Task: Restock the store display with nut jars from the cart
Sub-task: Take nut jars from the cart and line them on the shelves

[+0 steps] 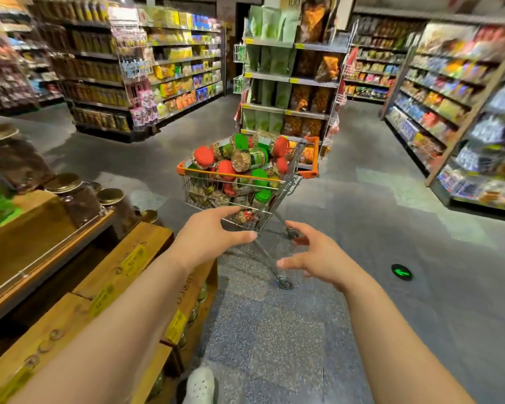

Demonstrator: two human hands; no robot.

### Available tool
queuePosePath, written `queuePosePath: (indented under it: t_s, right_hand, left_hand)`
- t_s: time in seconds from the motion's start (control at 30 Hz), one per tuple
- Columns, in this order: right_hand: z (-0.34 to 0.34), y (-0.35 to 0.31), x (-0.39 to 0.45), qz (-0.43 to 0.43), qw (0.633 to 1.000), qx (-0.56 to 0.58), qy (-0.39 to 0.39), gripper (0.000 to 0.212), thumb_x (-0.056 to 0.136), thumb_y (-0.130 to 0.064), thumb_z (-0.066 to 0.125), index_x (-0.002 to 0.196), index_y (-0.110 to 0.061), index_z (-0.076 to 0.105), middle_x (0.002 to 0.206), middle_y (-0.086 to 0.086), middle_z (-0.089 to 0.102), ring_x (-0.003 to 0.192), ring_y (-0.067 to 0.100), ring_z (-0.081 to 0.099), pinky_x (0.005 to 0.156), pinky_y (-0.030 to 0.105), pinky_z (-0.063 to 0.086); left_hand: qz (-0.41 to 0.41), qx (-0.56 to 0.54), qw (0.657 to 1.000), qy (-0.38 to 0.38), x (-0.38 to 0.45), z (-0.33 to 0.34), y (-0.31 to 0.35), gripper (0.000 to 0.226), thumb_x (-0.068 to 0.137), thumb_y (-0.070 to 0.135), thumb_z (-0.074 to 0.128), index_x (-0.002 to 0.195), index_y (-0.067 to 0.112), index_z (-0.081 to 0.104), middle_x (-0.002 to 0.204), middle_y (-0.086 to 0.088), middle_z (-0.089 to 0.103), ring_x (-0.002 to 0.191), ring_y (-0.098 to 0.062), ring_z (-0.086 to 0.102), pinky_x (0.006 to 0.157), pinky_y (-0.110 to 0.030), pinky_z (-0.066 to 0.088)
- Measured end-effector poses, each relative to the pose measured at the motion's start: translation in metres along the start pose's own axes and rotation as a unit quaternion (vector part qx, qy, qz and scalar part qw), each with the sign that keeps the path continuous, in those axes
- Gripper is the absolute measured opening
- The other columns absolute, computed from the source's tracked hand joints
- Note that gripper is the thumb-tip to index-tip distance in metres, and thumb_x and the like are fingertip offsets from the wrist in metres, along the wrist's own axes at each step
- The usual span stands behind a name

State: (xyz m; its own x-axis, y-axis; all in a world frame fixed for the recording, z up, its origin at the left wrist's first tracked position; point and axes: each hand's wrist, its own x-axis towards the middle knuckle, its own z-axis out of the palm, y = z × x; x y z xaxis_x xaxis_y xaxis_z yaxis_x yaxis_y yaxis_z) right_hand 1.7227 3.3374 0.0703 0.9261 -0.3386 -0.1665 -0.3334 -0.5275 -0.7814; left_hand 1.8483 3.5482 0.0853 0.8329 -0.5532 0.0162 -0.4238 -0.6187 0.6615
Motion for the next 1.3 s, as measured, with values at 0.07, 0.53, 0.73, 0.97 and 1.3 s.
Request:
queuePosePath:
  t_s: [0.07,0.53,0.73,0.97,1.3]
  right_hand:
    - [-0.002,-0.005,0.040,-0.002,1.000,0.006,0.011,0.095,0.073,-0.029,0.092,0.151,-0.044,0.040,0.142,0.003,0.054,0.121,0.019,0.059,0.096,0.048,0.056]
    - [-0.019,-0.053,0.294,0.022,0.991,0.120,0.053,0.091,0.076,-0.025,0.090,0.150,-0.042,0.041,0.141,0.007,0.053,0.120,0.012,0.055,0.063,0.025,0.058]
    - [-0.033,-0.025,0.381,0.061,0.986,0.144,0.061,0.092,0.073,-0.026,0.092,0.149,-0.040,0.044,0.133,0.005,0.055,0.120,0.019,0.059,0.090,0.044,0.059]
    - [-0.067,0.013,0.518,0.081,0.979,0.185,0.020,0.087,0.077,-0.020,0.089,0.149,-0.038,0.042,0.141,0.009,0.052,0.117,0.026,0.062,0.081,0.044,0.061]
    - [-0.108,0.066,0.722,0.135,0.964,0.221,-0.053,0.083,0.081,-0.027,0.086,0.150,-0.034,0.041,0.136,0.007,0.054,0.120,0.026,0.058,0.093,0.055,0.057]
  left_hand:
    - [0.004,0.000,1.000,-0.001,0.040,-0.007,-0.009,0.084,0.073,0.071,0.075,0.148,0.041,0.050,0.151,0.008,0.053,0.134,-0.016,0.052,0.101,-0.034,0.046]
    - [0.041,0.014,0.999,-0.030,0.306,-0.073,-0.049,0.079,0.079,0.062,0.077,0.148,0.035,0.049,0.146,0.000,0.058,0.129,-0.021,0.056,0.097,-0.034,0.046]
    - [0.018,0.040,0.998,-0.054,0.398,-0.056,-0.072,0.083,0.079,0.063,0.076,0.151,0.034,0.046,0.152,-0.001,0.052,0.137,-0.024,0.050,0.103,-0.036,0.045]
    - [-0.030,0.051,0.997,-0.052,0.519,-0.022,-0.085,0.089,0.080,0.063,0.075,0.155,0.027,0.042,0.152,-0.003,0.052,0.138,-0.026,0.050,0.108,-0.039,0.045]
    - [-0.121,0.080,0.986,-0.084,0.695,0.027,-0.100,0.097,0.080,0.064,0.076,0.158,0.021,0.035,0.150,-0.007,0.054,0.133,-0.027,0.054,0.103,-0.035,0.045]
